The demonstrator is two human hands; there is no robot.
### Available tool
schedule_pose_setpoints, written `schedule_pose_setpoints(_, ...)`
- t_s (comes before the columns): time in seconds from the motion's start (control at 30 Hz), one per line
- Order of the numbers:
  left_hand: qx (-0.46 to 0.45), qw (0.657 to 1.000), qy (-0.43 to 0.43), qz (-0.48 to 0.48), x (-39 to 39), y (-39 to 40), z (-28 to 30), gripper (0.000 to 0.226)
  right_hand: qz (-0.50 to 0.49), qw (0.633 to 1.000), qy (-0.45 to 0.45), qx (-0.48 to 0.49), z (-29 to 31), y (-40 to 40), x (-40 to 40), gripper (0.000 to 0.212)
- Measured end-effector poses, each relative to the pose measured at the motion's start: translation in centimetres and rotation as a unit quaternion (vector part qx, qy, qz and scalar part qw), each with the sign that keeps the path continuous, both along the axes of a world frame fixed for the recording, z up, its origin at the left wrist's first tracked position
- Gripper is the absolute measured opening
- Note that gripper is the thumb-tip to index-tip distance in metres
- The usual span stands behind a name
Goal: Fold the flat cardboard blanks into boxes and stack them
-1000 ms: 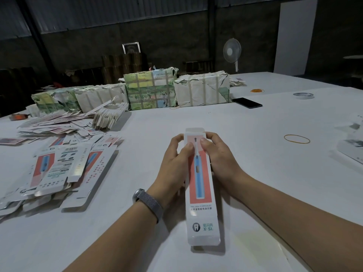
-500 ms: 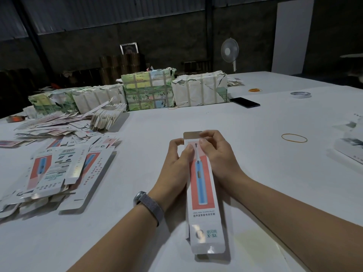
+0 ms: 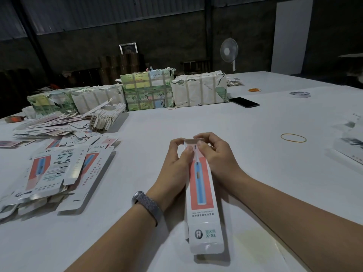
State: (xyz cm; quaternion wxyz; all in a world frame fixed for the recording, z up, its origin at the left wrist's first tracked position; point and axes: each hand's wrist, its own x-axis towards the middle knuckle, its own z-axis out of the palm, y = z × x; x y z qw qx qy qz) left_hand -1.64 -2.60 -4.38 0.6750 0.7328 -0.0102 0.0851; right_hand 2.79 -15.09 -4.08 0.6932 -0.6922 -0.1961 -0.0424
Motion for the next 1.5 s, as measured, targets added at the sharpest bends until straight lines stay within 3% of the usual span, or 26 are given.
schedule_pose_setpoints(0.23, 0.019, 1.000, 0.013, -0.014, -0.1, -0.1, -0.1, 0.014, -0.027, 0.999, 0.026, -0.003, 0.3, -0.2, 0.1, 0.020)
schedule_pose_setpoints(0.4, 0.053, 0.998, 0.007, -0.020, -0.1, -0.1, -0.1, 0.017, -0.024, 0.998, 0.049, -0.038, 0.1, -0.4, 0.5, 0.010)
schedule_pose_setpoints(0.57, 0.090, 0.995, 0.010, -0.032, -0.1, 0.0, -0.1, 0.014, -0.007, 0.995, 0.097, -0.011, 0.5, -0.9, 0.8, 0.016)
schedule_pose_setpoints(1.5, 0.101, 0.989, 0.046, -0.094, -0.4, 0.4, 0.1, 0.016, -0.007, 0.996, 0.083, -0.033, 0.1, -0.7, 1.5, 0.025)
